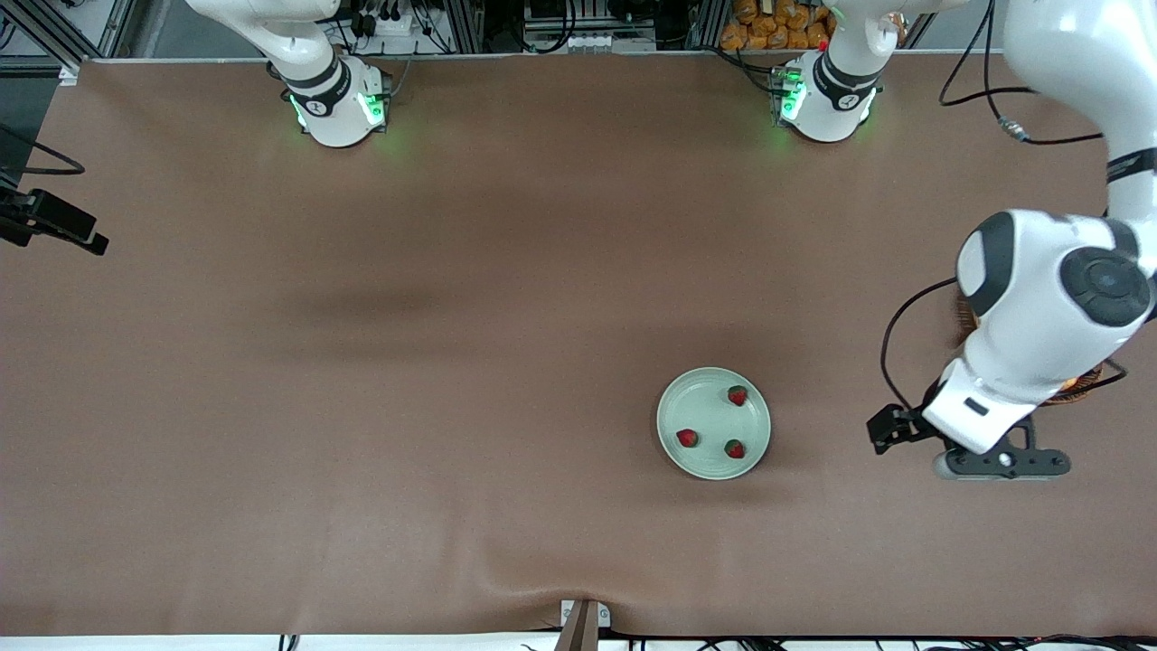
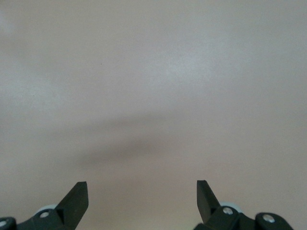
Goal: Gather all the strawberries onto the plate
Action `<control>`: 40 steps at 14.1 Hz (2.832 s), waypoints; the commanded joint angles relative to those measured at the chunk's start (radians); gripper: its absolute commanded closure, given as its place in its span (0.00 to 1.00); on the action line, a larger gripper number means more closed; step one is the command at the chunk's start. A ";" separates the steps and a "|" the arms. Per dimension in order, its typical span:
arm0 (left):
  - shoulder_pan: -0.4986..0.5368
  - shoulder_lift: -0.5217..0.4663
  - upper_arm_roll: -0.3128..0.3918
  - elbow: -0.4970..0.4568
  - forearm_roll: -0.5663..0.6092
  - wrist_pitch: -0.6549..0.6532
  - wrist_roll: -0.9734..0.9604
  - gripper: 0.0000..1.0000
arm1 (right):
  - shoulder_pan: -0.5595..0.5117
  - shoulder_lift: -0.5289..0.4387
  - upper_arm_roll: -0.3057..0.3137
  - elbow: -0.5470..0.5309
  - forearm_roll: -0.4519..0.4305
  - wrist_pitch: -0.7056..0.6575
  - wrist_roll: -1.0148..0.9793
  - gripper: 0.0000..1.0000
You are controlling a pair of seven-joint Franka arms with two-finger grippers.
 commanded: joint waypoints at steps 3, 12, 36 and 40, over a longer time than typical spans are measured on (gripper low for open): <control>0.020 -0.138 -0.038 -0.022 -0.008 -0.172 -0.037 0.00 | -0.007 -0.006 0.013 0.011 -0.006 -0.028 -0.010 0.00; -0.018 -0.384 0.009 -0.023 -0.095 -0.549 -0.040 0.00 | -0.012 -0.010 0.010 0.016 -0.018 -0.036 -0.087 0.00; -0.127 -0.407 0.287 -0.054 -0.138 -0.507 0.124 0.00 | -0.026 -0.014 0.004 0.037 -0.013 -0.048 -0.085 0.00; -0.129 -0.408 0.278 -0.054 -0.143 -0.507 0.115 0.00 | -0.033 -0.012 0.004 0.037 -0.018 -0.047 -0.087 0.00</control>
